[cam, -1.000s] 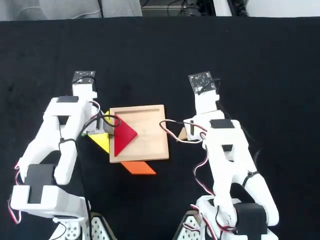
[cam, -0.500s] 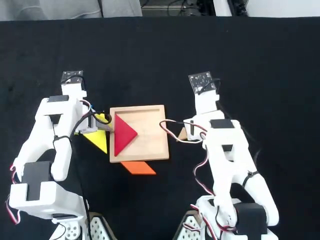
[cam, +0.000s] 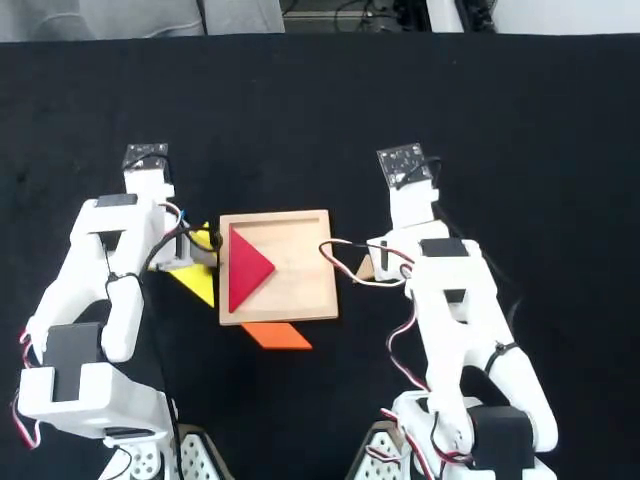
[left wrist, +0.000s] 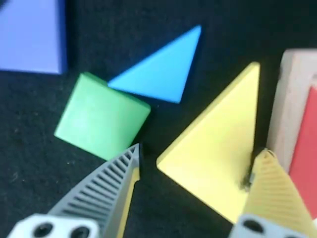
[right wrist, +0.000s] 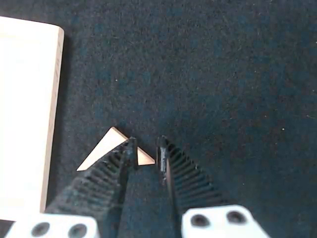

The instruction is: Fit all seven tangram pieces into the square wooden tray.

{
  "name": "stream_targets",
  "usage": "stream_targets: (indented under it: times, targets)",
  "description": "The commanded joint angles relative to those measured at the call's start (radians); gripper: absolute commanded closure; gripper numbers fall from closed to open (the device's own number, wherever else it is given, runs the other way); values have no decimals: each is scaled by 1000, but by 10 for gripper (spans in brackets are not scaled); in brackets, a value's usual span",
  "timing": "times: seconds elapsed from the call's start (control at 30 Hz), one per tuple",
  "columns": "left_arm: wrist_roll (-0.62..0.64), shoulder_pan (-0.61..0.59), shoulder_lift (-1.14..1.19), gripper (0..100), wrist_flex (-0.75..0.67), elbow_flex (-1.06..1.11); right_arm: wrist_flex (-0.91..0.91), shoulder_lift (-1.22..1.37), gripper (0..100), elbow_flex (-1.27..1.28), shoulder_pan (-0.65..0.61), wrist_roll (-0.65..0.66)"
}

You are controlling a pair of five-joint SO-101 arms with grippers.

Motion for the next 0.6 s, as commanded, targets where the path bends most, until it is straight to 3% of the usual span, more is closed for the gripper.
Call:
stream_targets:
  times: [0.0, 0.37, 0.57]
  targets:
    - [-46, -22, -8, 664, -6, 10, -17, -45, 923, 2, 14, -2]
    - [-48, -16, -6, 663, -26, -7, -17, -45, 923, 2, 14, -2]
    - [-138, -12, -6, 663, -37, -18, -17, -45, 923, 8, 14, 0]
